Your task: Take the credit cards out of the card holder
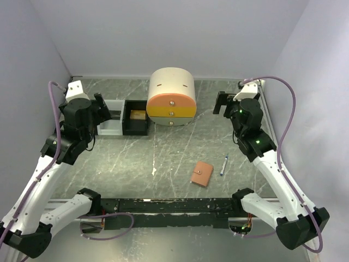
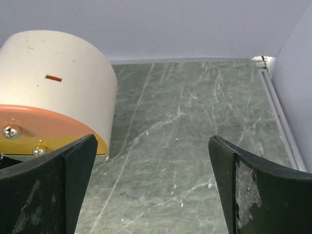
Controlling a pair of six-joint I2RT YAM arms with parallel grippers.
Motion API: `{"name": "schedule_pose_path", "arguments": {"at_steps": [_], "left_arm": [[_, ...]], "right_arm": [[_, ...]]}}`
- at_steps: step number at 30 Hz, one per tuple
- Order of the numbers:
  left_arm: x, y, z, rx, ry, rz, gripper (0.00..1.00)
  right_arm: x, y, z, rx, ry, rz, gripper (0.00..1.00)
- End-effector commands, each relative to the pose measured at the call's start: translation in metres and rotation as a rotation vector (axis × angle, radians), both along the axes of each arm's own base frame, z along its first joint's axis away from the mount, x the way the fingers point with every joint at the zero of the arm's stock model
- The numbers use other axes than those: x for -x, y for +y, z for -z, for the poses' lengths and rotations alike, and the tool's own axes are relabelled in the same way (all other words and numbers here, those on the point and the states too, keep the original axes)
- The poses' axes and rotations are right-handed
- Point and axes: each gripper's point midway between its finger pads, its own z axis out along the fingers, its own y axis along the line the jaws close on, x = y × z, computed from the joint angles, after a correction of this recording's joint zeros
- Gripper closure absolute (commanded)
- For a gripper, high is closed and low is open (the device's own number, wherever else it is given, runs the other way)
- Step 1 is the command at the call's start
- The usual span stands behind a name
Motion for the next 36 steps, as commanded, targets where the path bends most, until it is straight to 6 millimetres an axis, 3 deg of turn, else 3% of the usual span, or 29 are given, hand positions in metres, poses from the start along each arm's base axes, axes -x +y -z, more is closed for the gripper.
{"name": "schedule_pose_path", "arguments": {"at_steps": [1, 7, 13, 20, 25, 36], "left_arm": [[-0.006, -0.013, 0.004, 0.047, 0.004, 0.092, 0.01], [-0.017, -0.040, 0.031, 0.122, 0.075, 0.242, 0.01], [-0.018, -0.070, 0.071, 0.166, 0.178, 0.355, 0.01], [-0.012, -0.083, 0.099, 0.205, 0.231, 0.395, 0.01], [-0.010, -0.079, 0.104, 0.219, 0.228, 0.358, 0.01], [-0.007, -0.080, 0.116, 0.249, 0.261, 0.329, 0.01]], "right_arm": [[-0.006, 0.011, 0.008, -0.085, 0.025, -0.080, 0.00], [-0.013, 0.055, 0.028, -0.211, 0.100, -0.306, 0.00], [-0.008, 0.100, 0.071, -0.199, 0.267, -0.363, 0.00], [0.014, 0.148, 0.124, -0.196, 0.445, -0.398, 0.00], [0.022, 0.166, 0.149, -0.215, 0.514, -0.338, 0.00], [0.010, 0.191, 0.185, -0.303, 0.612, -0.210, 0.00]]}}
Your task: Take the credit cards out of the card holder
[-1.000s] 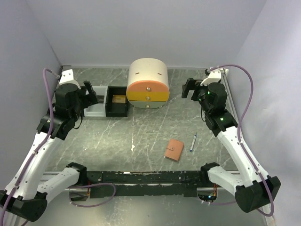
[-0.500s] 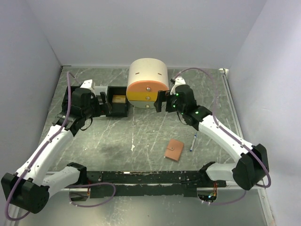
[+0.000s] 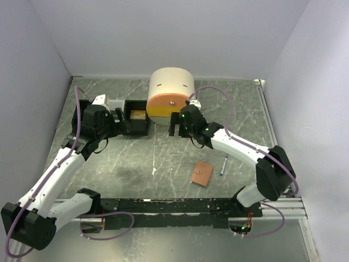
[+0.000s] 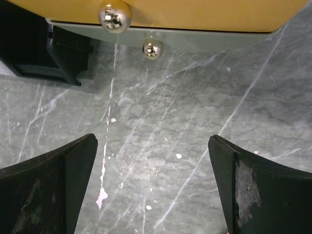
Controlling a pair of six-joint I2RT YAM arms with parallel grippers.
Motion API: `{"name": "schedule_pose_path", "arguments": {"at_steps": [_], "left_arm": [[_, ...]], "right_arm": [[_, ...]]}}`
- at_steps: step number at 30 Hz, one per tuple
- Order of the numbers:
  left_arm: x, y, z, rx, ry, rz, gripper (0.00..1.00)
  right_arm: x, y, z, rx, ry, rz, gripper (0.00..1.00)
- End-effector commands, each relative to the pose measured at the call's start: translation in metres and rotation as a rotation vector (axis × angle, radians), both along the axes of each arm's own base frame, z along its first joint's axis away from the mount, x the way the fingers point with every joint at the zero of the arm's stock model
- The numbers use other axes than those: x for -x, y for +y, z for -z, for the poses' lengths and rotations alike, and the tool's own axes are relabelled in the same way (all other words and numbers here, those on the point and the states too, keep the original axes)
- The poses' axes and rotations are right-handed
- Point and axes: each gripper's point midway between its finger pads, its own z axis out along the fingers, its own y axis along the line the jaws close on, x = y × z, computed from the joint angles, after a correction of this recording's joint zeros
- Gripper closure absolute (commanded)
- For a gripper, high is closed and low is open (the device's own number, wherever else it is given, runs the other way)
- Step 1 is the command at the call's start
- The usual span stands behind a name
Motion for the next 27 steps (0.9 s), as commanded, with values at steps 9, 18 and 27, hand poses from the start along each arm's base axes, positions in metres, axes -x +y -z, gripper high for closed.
{"name": "schedule_pose_path", "arguments": {"at_steps": [9, 18, 27], "left_arm": [[-0.001, -0.015, 0.017, 0.044, 0.047, 0.036, 0.01], [-0.006, -0.026, 0.050, 0.000, 0.189, 0.097, 0.01], [-0.031, -0.015, 0.054, -0.090, 0.174, 0.036, 0.01]], "right_arm": [[-0.049, 0.018, -0.006, -0.089, -0.032, 0.236, 0.00], [-0.121, 0.008, -0.011, -0.001, -0.115, 0.307, 0.00], [-0.144, -0.025, 0.003, 0.095, -0.107, 0.319, 0.00]]}}
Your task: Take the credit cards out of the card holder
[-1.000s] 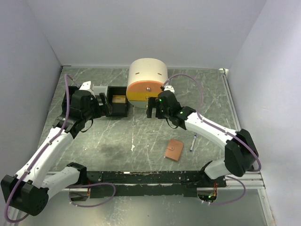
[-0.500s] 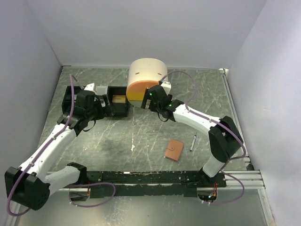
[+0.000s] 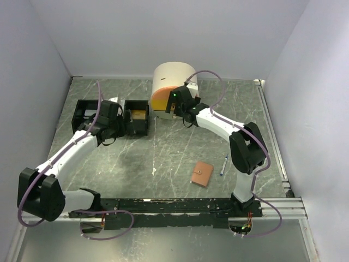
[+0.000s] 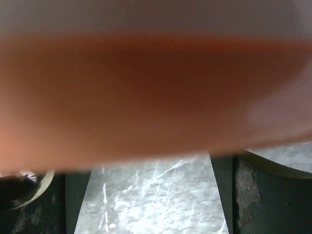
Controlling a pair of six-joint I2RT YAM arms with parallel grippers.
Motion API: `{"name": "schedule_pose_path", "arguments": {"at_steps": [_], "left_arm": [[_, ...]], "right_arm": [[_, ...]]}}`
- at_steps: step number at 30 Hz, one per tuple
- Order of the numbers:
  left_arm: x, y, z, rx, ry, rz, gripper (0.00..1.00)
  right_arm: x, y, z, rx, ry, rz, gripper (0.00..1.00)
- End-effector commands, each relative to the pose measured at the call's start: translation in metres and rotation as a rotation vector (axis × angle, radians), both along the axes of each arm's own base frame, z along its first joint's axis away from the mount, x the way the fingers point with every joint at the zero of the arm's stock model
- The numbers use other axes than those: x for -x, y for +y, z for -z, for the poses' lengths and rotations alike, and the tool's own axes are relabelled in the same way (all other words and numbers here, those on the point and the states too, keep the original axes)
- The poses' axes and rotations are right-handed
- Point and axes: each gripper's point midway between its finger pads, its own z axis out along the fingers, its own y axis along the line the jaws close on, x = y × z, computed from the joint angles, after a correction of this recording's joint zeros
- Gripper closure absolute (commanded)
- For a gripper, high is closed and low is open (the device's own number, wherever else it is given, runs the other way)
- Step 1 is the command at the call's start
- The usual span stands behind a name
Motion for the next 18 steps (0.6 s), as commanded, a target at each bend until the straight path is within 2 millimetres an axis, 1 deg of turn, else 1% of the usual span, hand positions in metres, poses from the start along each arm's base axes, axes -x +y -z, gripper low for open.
{"name": "schedule_pose_path", "arguments": {"at_steps": [1, 4, 5, 6, 8, 10, 13, 15, 18], "left_arm": [[-0.024, 0.000, -0.015, -0.035, -0.070, -0.005, 0.01], [-0.038, 0.000, -0.009, -0.053, -0.065, -0.013, 0.01], [-0.044, 0.001, -0.007, -0.057, -0.063, -0.018, 0.01], [-0.049, 0.002, -0.002, -0.071, -0.054, -0.024, 0.01], [-0.059, 0.007, 0.001, -0.082, -0.052, -0.040, 0.02], [-0.070, 0.011, 0.006, -0.081, -0.047, -0.043, 0.07], [-0.081, 0.016, 0.012, -0.091, -0.031, -0.041, 0.09], [-0.087, 0.022, 0.018, -0.117, -0.017, -0.048, 0.13], [-0.094, 0.027, 0.024, -0.140, -0.001, -0.051, 0.17]], "right_arm": [[-0.025, -0.036, -0.006, 0.075, -0.036, 0.061, 0.00], [-0.034, -0.044, -0.007, 0.076, -0.029, 0.016, 0.00], [-0.036, -0.044, -0.009, 0.074, -0.030, -0.007, 0.00], [-0.035, -0.040, -0.008, 0.072, -0.026, -0.046, 0.00], [-0.039, -0.055, -0.006, 0.074, -0.005, -0.048, 0.00], [-0.036, -0.057, -0.004, 0.060, 0.017, -0.092, 0.00], [-0.024, -0.059, -0.007, 0.024, 0.042, -0.151, 0.00], [-0.012, -0.058, -0.011, 0.004, 0.041, -0.191, 0.00], [0.007, -0.064, -0.014, -0.003, 0.047, -0.204, 0.00]]}}
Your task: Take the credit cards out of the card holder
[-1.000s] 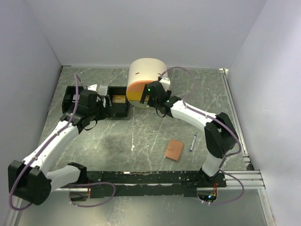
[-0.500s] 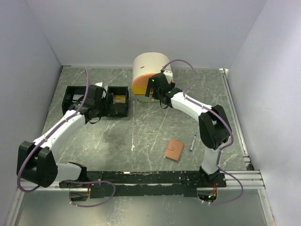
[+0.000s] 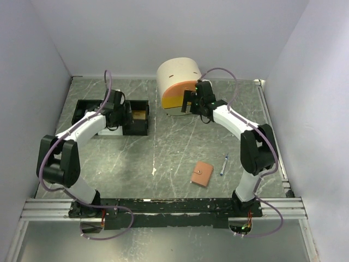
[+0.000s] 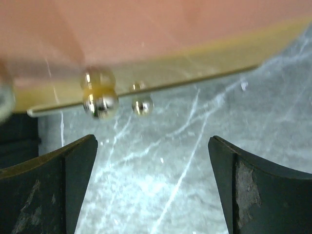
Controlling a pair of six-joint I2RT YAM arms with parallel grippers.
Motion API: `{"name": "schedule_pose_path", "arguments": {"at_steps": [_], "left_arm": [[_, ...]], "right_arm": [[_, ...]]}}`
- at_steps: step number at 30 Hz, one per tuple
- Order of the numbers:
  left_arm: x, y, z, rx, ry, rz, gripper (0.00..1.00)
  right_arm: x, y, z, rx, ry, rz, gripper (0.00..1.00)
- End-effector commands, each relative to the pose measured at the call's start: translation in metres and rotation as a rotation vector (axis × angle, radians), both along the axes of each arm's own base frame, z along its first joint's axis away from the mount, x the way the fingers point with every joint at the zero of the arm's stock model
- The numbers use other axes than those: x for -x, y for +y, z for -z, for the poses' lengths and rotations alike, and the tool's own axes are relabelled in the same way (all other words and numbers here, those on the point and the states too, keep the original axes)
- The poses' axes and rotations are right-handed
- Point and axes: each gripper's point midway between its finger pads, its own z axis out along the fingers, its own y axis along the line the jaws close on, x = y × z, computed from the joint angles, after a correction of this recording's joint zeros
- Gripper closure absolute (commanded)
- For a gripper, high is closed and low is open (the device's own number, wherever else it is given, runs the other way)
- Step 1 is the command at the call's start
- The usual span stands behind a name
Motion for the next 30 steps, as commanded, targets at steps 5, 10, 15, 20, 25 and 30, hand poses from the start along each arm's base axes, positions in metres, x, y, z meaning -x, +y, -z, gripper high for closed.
{"name": "schedule_pose_path", "arguments": {"at_steps": [5, 10, 15, 20, 25, 30], "left_arm": [[-0.029, 0.003, 0.004, -0.009, -0.012, 0.029, 0.27], [-0.028, -0.003, 0.012, 0.010, 0.015, 0.056, 0.39], [-0.020, -0.009, 0.014, 0.035, 0.023, 0.092, 0.53], [-0.010, -0.013, 0.019, 0.059, 0.045, 0.117, 0.69], [-0.001, -0.019, 0.022, 0.080, 0.060, 0.138, 0.77], [0.012, -0.036, 0.021, 0.102, 0.071, 0.155, 0.78]], "right_arm": [[0.044, -0.006, -0.021, -0.036, -0.013, -0.109, 0.00], [0.050, -0.001, -0.014, -0.063, 0.039, -0.116, 0.00], [0.061, -0.007, -0.002, -0.078, 0.067, -0.072, 0.00], [0.070, -0.020, 0.009, -0.041, 0.090, -0.030, 0.00], [0.080, -0.031, 0.019, 0.000, 0.122, -0.001, 0.00], [0.089, -0.031, 0.021, -0.015, 0.137, -0.010, 0.00]]}}
